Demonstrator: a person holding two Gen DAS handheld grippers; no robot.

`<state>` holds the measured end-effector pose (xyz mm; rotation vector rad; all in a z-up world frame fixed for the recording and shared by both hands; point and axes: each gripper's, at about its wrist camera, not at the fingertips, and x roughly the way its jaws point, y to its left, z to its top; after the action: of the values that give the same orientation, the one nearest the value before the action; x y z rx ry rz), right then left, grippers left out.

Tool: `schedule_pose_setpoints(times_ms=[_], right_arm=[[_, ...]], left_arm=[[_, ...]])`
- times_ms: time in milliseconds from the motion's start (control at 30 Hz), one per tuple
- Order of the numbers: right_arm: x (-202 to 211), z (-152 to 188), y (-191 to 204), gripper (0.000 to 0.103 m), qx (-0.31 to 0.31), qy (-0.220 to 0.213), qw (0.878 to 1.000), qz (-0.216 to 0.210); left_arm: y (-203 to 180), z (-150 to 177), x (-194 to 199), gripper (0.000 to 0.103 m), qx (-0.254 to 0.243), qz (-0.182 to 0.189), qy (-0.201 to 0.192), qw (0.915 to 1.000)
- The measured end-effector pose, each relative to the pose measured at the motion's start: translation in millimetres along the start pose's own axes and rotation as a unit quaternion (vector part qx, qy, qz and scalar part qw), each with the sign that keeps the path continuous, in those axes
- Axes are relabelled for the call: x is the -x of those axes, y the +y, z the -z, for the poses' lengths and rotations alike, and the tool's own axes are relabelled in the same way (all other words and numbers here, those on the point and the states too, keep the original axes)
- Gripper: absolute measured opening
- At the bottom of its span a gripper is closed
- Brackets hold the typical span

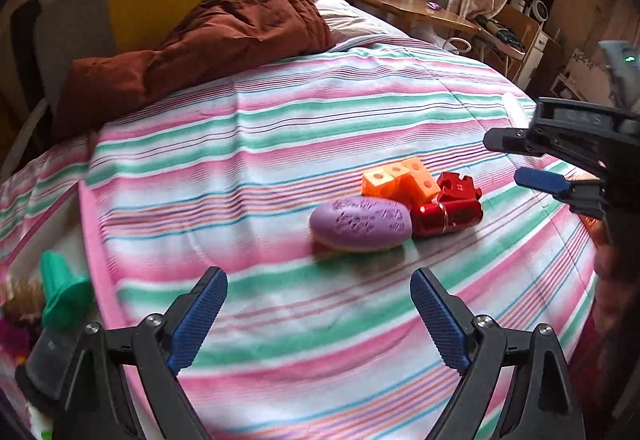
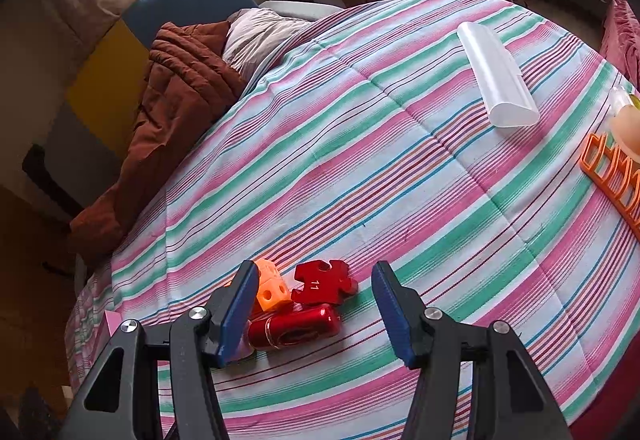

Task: Organize rigid objects
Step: 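Grasp the purple oval soap with the left gripper while the right moves over the red cylinder, then lift the purple soap with the left gripper while the right positions around the red cylinder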

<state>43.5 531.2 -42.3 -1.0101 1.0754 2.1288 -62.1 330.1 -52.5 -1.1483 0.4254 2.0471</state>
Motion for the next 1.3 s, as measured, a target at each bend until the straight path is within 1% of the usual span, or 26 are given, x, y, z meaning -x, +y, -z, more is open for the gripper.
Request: schedule_pose_setpoints(times_ms=[133, 200, 400, 433, 467, 500, 567, 700, 867, 900, 967, 1067, 1133, 1200, 1233, 1267, 1300], right_arm=[[-1, -1, -3, 0.059, -0.008, 0.004, 1.000, -0.008], [-3, -1, -3, 0.059, -0.010, 0.011, 1.000, -0.013], [-8, -1, 0, 0.059, -0.006, 0.020, 1.000, -0.014], [-8, -1, 1, 0.059, -0.005, 0.022, 1.000, -0.013], [-9, 0, 1, 0.059, -0.004, 0.023, 1.000, -0.013], [-9, 0, 1, 0.059, -0.004, 0.023, 1.000, -0.012], [-9, 0, 0, 0.059, -0.004, 0.023, 1.000, -0.008], [-13, 1, 1, 0.059, 0.000, 0.031, 1.000, -0.003], [-23, 6, 10, 0.060, 0.030, 0.055, 0.998, 0.004], [-26, 7, 13, 0.060, 0.039, 0.061, 0.997, 0.007], [-32, 12, 19, 0.066, 0.058, 0.074, 0.995, 0.016], [-41, 21, 31, 0.067, 0.095, 0.091, 0.991, 0.029], [-44, 26, 38, 0.067, 0.121, 0.093, 0.987, 0.044], [-45, 30, 42, 0.068, 0.136, 0.092, 0.985, 0.049], [-45, 30, 42, 0.069, 0.137, 0.093, 0.985, 0.049], [-46, 30, 41, 0.076, 0.136, 0.095, 0.985, 0.049], [-47, 30, 40, 0.080, 0.132, 0.097, 0.985, 0.048]], left_arm=[[-8, -16, -22, 0.096, -0.008, 0.011, 0.013, 0.9998], [-12, -21, -35, 0.096, -0.014, 0.006, 0.020, 0.9997], [-14, -33, -58, 0.096, -0.007, 0.024, 0.038, 0.9990], [-13, -32, -60, 0.092, -0.006, 0.025, 0.038, 0.9990], [-11, -31, -62, 0.076, -0.002, 0.035, 0.040, 0.9986], [-8, -29, -63, 0.076, 0.006, 0.044, 0.044, 0.9980], [-4, -23, -57, 0.076, 0.012, 0.042, 0.033, 0.9985], [6, -2, -41, 0.076, 0.026, 0.042, 0.029, 0.9983], [10, 29, -18, 0.076, 0.042, 0.038, 0.028, 0.9980], [9, 35, -14, 0.076, 0.042, 0.038, 0.027, 0.9980], [6, 45, -7, 0.076, 0.041, 0.036, 0.027, 0.9982], [5, 60, 5, 0.076, 0.042, 0.038, 0.027, 0.9980], [5, 65, 9, 0.076, 0.044, 0.038, 0.027, 0.9979], [6, 72, 14, 0.076, 0.045, 0.039, 0.026, 0.9979], [5, 75, 17, 0.076, 0.042, 0.040, 0.023, 0.9981], [4, 77, 20, 0.076, 0.039, 0.039, 0.021, 0.9983], [3, 79, 23, 0.076, 0.036, 0.037, 0.017, 0.9985]])
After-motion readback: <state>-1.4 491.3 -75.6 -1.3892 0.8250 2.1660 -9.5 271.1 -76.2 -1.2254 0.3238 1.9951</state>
